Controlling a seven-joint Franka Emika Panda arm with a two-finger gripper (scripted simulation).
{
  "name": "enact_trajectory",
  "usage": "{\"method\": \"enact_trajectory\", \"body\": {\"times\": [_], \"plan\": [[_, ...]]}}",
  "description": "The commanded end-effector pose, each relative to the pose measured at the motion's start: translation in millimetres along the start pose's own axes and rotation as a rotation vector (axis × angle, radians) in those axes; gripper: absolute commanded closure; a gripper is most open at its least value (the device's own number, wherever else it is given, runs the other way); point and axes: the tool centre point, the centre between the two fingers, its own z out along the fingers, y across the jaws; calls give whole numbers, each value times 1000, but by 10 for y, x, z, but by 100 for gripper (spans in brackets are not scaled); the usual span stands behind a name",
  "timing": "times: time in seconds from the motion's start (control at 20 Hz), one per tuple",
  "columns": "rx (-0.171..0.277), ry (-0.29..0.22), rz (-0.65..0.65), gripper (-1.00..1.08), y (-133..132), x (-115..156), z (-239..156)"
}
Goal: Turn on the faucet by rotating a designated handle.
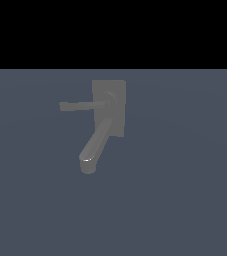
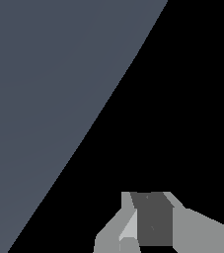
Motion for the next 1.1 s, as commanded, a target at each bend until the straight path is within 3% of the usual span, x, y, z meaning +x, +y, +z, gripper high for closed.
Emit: {"method": "enact_trajectory", "body": {"times": [0.0,0.3,0.55,0.8,1.05], "plan": [[-78,14,50,108,293,-78,-172],[-271,49,122,108,865,-156,-683],[-430,83,134,108,1180,-69,-1172],[-578,124,101,108,1318,189,-1662],[-705,175,24,108,1256,619,-2086]]}}
